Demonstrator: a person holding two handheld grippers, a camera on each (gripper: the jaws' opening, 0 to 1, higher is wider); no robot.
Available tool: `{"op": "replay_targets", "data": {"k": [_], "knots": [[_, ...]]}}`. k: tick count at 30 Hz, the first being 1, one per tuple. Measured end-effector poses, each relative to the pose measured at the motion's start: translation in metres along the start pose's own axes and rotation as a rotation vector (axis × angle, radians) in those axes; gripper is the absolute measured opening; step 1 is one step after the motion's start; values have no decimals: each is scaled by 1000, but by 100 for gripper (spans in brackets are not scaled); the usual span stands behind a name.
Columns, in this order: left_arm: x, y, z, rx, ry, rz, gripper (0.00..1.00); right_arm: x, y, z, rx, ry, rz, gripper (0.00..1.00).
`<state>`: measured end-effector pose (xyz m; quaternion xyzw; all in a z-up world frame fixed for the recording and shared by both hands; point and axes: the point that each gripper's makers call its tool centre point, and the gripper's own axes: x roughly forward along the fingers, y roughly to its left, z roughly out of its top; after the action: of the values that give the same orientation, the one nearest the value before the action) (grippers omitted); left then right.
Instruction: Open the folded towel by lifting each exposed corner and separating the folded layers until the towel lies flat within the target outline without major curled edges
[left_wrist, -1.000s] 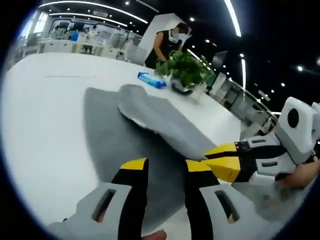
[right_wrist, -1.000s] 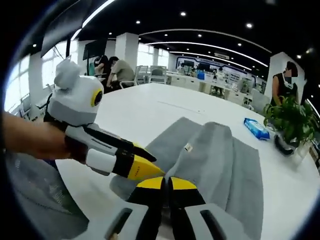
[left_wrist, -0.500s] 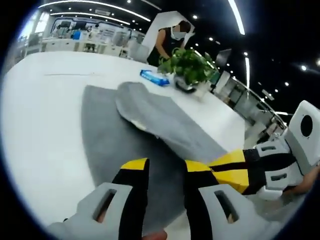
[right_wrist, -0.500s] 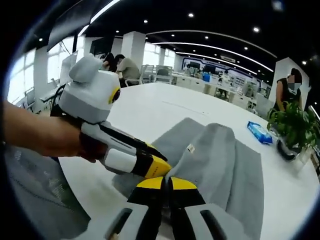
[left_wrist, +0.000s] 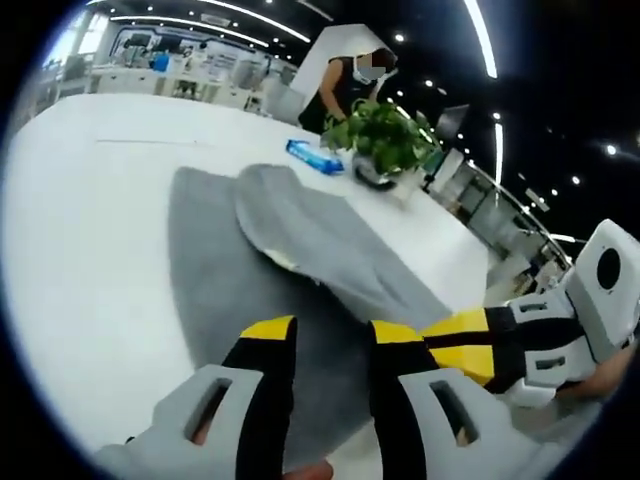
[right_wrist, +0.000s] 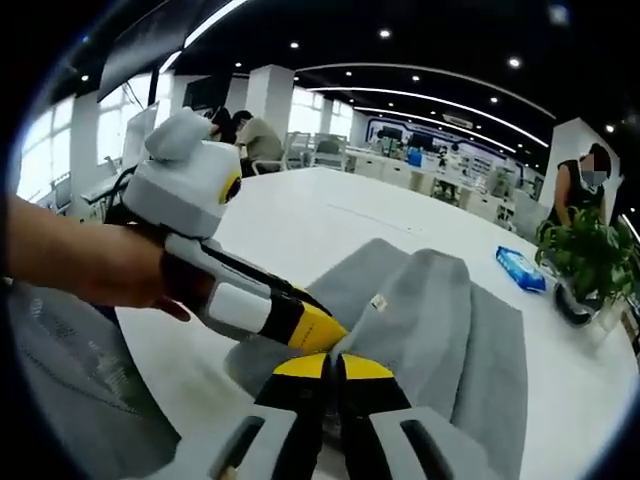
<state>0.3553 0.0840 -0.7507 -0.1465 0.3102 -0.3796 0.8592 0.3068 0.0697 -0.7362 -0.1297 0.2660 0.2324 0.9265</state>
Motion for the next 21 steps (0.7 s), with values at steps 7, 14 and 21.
{"op": "replay_targets", "data": {"k": [7, 14, 21], "knots": [[4, -5, 1, -42, -8, -23, 27, 0, 4, -3, -38, 9, 7, 0], [10, -9, -3, -47, 10, -31, 29, -1, 9, 1, -41, -1, 31, 0], [19, -9, -4, -120, 31, -45, 27, -1, 14, 3, -59, -11, 53, 0]]}}
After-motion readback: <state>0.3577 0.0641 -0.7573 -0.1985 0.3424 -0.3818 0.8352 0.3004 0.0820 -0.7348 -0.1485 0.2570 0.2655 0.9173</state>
